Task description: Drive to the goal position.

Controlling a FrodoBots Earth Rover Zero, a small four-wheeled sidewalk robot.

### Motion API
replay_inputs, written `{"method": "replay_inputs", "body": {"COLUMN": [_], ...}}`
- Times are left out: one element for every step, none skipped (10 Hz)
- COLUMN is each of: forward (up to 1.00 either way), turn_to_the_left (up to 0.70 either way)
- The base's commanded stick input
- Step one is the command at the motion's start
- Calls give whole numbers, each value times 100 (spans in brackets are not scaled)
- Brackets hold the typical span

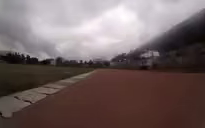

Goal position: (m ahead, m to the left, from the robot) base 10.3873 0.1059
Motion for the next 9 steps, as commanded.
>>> {"method": "replay_inputs", "body": {"forward": [70, 70, 70, 70, 70, 70, 70, 70, 70], "turn_to_the_left": [1, 4, -5, -22, -20, -5, 5, 2, 0]}}
